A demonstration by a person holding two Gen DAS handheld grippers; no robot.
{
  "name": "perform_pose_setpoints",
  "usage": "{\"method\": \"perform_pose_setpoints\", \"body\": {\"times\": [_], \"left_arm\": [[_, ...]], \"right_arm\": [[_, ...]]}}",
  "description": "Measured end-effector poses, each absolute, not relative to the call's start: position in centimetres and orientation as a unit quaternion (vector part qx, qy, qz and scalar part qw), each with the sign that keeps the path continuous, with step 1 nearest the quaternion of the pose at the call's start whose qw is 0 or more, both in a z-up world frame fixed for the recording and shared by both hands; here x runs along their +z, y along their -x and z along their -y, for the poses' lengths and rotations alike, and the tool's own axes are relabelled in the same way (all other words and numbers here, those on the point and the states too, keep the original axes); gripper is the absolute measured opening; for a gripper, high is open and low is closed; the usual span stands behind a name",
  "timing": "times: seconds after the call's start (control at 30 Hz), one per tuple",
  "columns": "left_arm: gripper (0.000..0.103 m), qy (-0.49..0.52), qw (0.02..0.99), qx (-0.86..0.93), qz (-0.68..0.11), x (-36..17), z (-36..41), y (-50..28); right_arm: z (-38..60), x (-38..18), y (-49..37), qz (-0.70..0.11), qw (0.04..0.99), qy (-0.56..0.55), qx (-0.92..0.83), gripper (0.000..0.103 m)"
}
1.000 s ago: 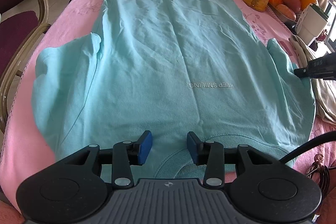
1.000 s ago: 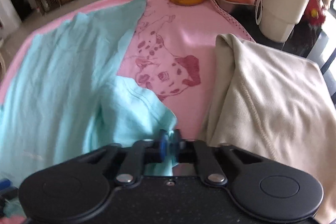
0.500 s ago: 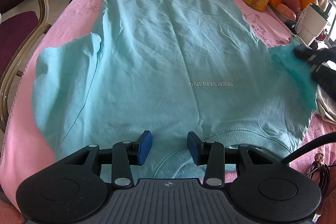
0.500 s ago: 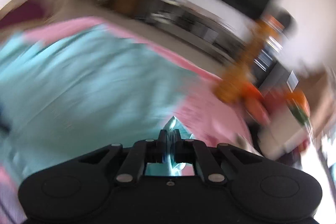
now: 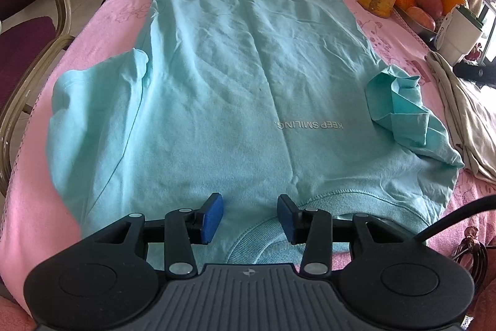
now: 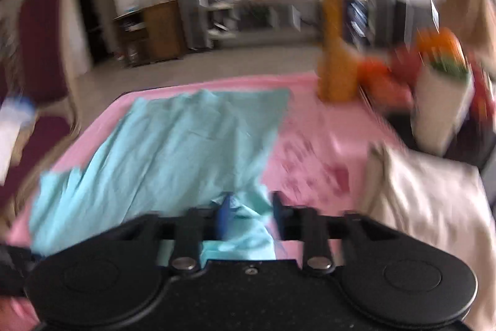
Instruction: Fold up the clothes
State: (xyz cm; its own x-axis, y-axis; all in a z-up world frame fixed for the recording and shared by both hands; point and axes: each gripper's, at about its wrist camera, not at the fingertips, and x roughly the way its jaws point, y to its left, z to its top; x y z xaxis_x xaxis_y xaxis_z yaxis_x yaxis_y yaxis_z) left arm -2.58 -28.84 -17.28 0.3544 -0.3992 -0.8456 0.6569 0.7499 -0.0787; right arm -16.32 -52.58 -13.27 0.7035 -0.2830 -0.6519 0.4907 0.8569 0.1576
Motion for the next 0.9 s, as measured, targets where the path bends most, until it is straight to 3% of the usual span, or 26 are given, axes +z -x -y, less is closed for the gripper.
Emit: {"method": "perform_pose_setpoints", "body": {"times": [0.1,0.13,0.2,0.33,0.57,0.63,0.67,0.7,0.9], "left_arm": [[0.043,-0.138,0.811,-0.326,-0.466,-17.3,28.9,2.6],[0.043,-0.139,0.811,-0.326,-0.466,-17.3,28.9,2.6],[0.043,-0.138,0.811,-0.326,-0.466,-17.3,28.8,2.6],[0.044,-0.137,0.811,-0.327,-0.465,-17.3,28.8,2.6],[0.044,-0.137,0.811,-0.328,-0.464,-17.4,28.8,2.7],[0.044,-0.138,0.812,-0.327,-0.464,-17.4,28.8,2.8],[0.044,-0.138,0.812,-0.327,-0.464,-17.4,28.8,2.7],[0.044,-0.138,0.812,-0.327,-0.464,-17.4,28.8,2.7],[0.045,-0.137,0.811,-0.327,-0.465,-17.4,28.8,2.7]], "right_arm": [[52.0,-14.0,15.4,-0.353,0.904,-0.17,-0.173,0.02],[51.0,-14.3,14.8,-0.367,0.905,-0.15,-0.155,0.026],[49.0,-14.8,13.7,-0.391,0.906,-0.102,-0.128,0.047],[45.9,-16.5,11.7,-0.426,0.897,-0.001,-0.122,0.05],[44.3,-18.0,10.9,-0.442,0.885,0.002,-0.146,0.044],[44.3,-18.1,11.0,-0.435,0.884,0.0,-0.171,0.027],[44.5,-18.4,11.0,-0.438,0.879,-0.005,-0.186,0.01],[44.8,-18.6,11.0,-0.441,0.875,-0.01,-0.201,0.004],[47.9,-14.7,14.0,-0.366,0.889,-0.054,-0.269,0.002]]}}
